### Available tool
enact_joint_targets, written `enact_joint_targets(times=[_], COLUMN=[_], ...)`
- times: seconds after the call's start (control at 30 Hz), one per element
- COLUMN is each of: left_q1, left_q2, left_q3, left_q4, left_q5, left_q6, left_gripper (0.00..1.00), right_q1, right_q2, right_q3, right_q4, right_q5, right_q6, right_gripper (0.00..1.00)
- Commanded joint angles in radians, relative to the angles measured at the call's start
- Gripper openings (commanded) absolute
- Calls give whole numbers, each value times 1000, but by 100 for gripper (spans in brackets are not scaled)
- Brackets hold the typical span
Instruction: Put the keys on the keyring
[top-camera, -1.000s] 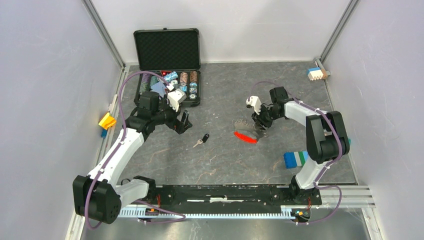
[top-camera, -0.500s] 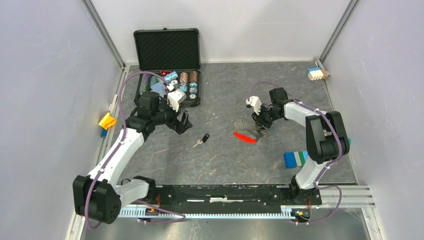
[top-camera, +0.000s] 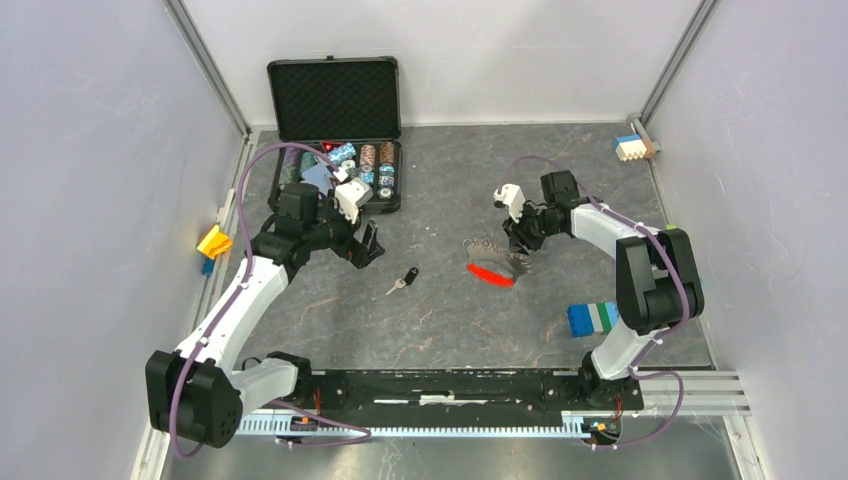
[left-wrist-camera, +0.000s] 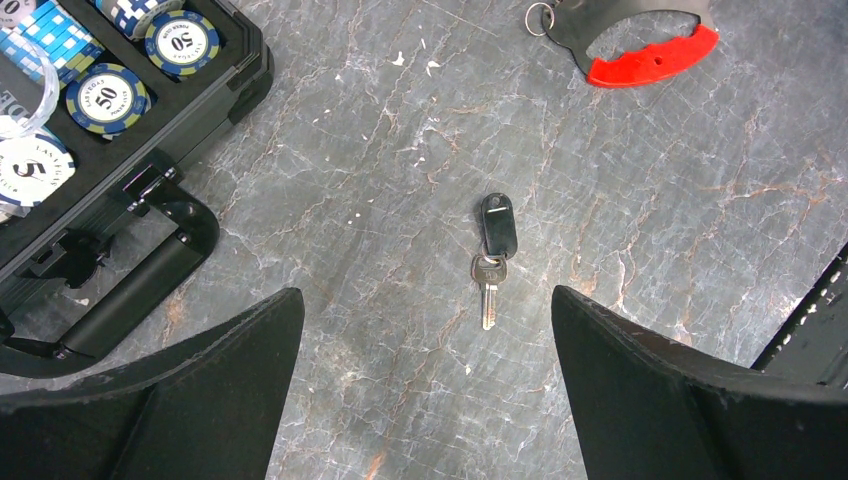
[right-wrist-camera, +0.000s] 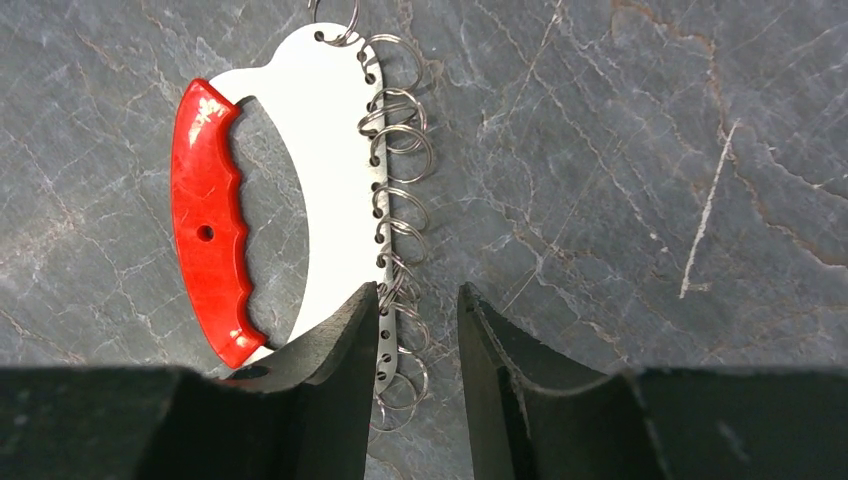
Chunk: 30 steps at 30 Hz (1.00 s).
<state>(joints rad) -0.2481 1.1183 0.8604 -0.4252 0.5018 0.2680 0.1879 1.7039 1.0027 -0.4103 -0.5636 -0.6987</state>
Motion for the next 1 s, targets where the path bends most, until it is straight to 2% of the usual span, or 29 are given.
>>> enact_joint_targets(times=[0.0, 0.5, 0.97], left_q1=[0, 0, 0], left_q2=[-21, -17, -17], left_q3=[-4, -4, -8], left_q4=[20, 20, 20], left_q5=[26, 27, 29], left_q6=[40, 42, 44], left_gripper=[100, 100, 100], right_q1=[4, 18, 42], right_q2=[-22, 12, 11], right_q3=[41, -5, -30], right_q4=[27, 25, 41], right_q5=[0, -9, 24], right_q6=[30, 27, 41], right_gripper=[40, 36, 28])
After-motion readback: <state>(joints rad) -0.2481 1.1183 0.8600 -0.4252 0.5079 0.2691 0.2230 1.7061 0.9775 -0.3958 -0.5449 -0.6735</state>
